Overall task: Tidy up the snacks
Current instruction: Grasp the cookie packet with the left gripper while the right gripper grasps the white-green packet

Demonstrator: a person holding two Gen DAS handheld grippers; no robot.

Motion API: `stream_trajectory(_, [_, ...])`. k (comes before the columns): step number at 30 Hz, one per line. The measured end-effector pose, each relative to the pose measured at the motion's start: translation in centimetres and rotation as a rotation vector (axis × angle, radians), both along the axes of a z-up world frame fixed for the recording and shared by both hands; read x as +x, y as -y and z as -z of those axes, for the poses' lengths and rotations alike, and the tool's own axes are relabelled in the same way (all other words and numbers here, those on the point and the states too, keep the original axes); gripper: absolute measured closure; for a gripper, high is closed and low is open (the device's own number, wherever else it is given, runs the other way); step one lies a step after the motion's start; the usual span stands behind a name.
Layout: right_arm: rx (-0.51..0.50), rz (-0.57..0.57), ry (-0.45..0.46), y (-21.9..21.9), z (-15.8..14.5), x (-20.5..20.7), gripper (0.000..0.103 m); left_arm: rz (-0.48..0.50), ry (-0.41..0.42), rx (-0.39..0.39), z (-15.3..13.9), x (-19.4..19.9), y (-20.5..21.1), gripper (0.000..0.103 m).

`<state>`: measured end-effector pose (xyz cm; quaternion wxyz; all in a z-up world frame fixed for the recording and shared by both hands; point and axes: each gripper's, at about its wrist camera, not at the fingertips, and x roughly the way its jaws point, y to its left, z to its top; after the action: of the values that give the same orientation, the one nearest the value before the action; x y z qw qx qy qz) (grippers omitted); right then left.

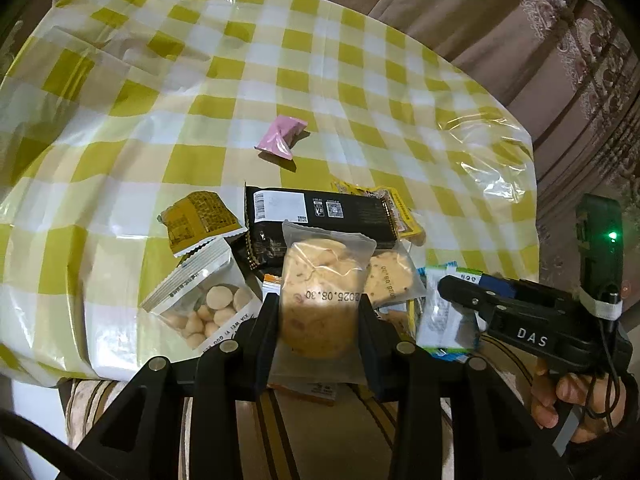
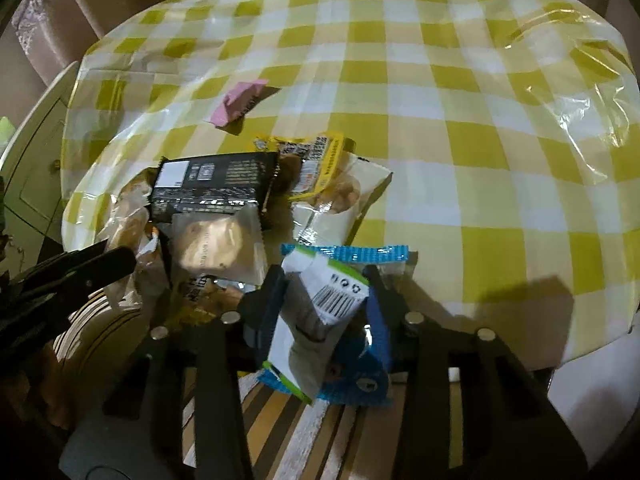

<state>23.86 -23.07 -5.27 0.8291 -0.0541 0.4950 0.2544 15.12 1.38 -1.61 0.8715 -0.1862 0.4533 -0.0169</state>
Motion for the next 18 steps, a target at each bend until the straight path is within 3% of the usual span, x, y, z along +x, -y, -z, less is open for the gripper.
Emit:
stream_trajectory(6, [0.001,0.004,-0.034,0.8,0.1,0.0,0.059,-0.002,-0.009,0.006,0.0,-0.2,0.6,0.065])
stream_trajectory(10, [-0.056,0.002,-0.033,0.6,0.5,-0.1,0.03,-0.002,-0.008,0.003,-0.1,-0.2,0.8,0.065])
stream_trajectory(11, [-0.073,-0.006,-0.03,0.4,0.5,-0.4,0.029,-0.002,-0.009,0.002,0.0,-0.2,0.8,0.065])
stream_trajectory(15, [-0.136,-0.041,-0.052,-0.7,1.6,-0.5,0.028,-0.002,-0.011,-0.006,0.1,-0.2,0.8,0.065])
stream_trajectory(16, [-0.138,-0.053,-0.071,-0.9,2.0,-0.4,0.031,-0.003,-0.011,-0.009,0.1,-0.2,0.7,0.065])
stream_trajectory(18, [-0.138,-0.034,-0.054,-0.5,2.0,-0.6,0.047,-0.005,-0.01,-0.007,0.1,-0.3,0.7,0.065])
